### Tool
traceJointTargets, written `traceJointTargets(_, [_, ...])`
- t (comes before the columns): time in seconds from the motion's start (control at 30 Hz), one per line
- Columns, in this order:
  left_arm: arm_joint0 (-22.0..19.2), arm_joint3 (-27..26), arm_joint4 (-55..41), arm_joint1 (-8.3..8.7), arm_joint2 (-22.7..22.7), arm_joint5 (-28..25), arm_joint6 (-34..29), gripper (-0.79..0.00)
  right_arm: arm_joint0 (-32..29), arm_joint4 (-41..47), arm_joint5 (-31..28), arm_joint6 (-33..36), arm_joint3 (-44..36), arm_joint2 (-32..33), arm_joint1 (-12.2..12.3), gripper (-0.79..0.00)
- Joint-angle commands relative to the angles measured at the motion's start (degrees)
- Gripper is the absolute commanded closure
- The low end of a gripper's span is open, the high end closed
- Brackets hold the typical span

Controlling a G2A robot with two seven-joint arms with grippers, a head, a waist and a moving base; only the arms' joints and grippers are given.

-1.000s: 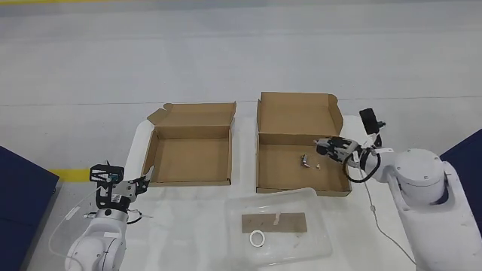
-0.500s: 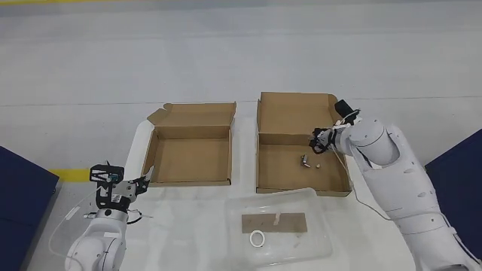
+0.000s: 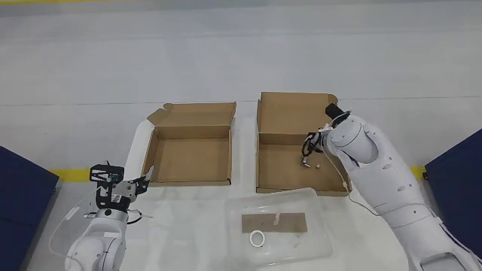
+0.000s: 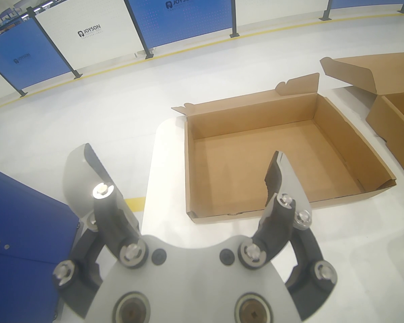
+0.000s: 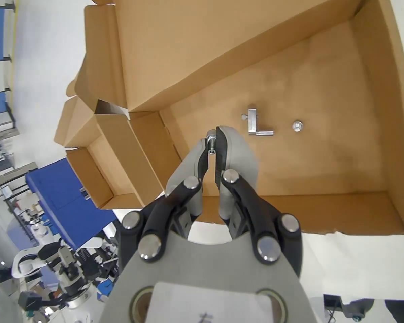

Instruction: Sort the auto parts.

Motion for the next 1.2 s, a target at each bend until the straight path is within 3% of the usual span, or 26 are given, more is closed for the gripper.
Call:
traceJointTargets(0.0, [0.00,0.00,0.00,0.00,0.00,0.00,0.00,-0.785,1.93,0.08,0.35,-0.16,2.72,-2.50,-0.77,0.000])
traceJointTargets(0.27, [0.00,0.00,0.00,0.00,0.00,0.00,0.00,-0.785,7.01,3.72,0.31,-1.74,13.19,-9.57,-4.30,0.000])
traceJointTargets(0.63, [0.00,0.00,0.00,0.00,0.00,0.00,0.00,-0.785,6.31,3.14,-1.30,-3.01,14.35,-10.99,-4.75,0.000])
traceJointTargets(1.17, [0.00,0.00,0.00,0.00,0.00,0.00,0.00,-0.785,11.68,4.37,-2.79,-3.54,24.80,-17.98,-9.44,0.000])
